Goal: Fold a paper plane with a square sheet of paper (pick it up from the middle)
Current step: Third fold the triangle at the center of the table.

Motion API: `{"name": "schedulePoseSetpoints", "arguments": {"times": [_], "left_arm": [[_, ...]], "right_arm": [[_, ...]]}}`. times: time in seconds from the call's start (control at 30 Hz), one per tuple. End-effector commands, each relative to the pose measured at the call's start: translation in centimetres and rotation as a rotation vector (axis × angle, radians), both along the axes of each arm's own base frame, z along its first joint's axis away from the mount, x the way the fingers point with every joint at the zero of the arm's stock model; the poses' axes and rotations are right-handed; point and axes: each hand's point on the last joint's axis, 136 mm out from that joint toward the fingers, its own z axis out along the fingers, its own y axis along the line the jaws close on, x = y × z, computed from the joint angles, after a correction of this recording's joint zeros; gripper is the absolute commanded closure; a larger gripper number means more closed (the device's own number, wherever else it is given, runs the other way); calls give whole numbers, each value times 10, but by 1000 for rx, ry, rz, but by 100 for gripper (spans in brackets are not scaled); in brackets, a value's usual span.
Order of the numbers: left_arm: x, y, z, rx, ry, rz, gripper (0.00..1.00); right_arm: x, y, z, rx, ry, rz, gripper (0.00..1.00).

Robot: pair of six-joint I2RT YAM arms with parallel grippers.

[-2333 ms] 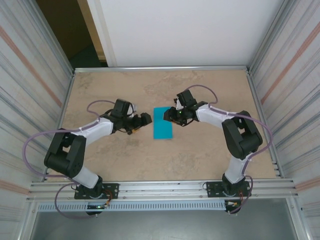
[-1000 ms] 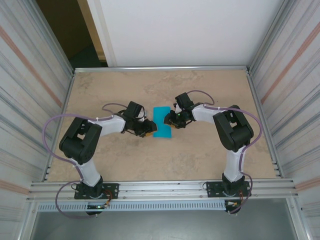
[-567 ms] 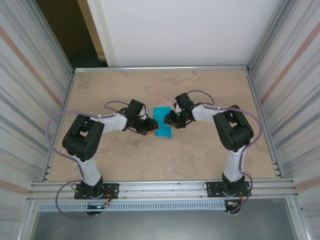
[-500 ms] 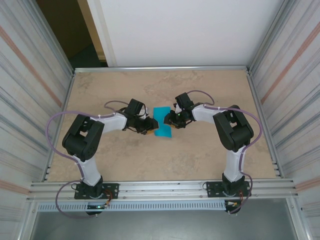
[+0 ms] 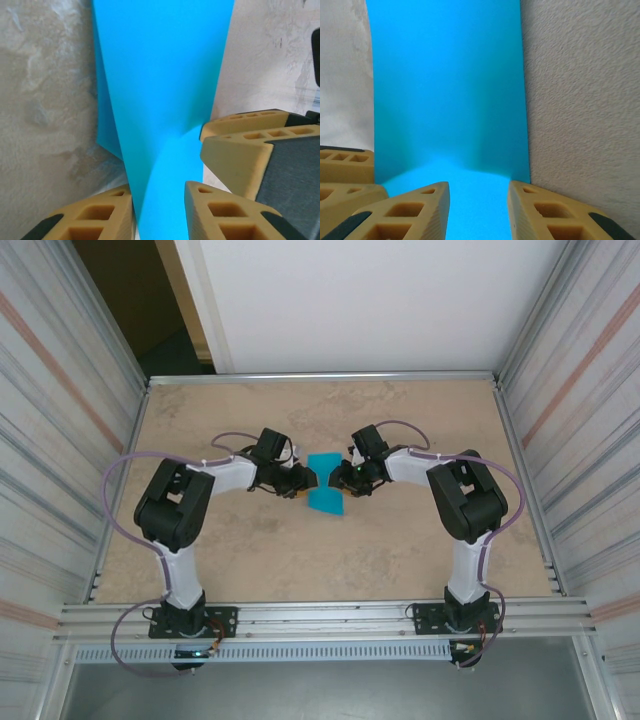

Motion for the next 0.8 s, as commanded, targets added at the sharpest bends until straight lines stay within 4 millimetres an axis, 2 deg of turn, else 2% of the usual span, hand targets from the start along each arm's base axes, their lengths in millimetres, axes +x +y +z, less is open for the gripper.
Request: {"name": "schedulePoseSetpoints", "arguments": {"times": [0.0,0.2,0.37,0.47,0.57,0.77], "left_arm": [[4,-1,2,-11,13,-6,72],[6,2,2,-29,40,31,84],[7,0,7,-50,53,45,95],[7,0,12,-60,49,63,97],[8,0,20,-75,41,80,96],[8,-1,28,-95,54,102,96]], "right_arm": [[-10,-17,-21,-63,50,-21,65],[-5,-13,-9,-26,8,-9,63],[9,-10,27,-1,-144,37,54],[13,-11,52,-22,-278,101,47],[6,-7,74,-61,-427,205,38],[-15,2,90,-169,-619,350,24]]}}
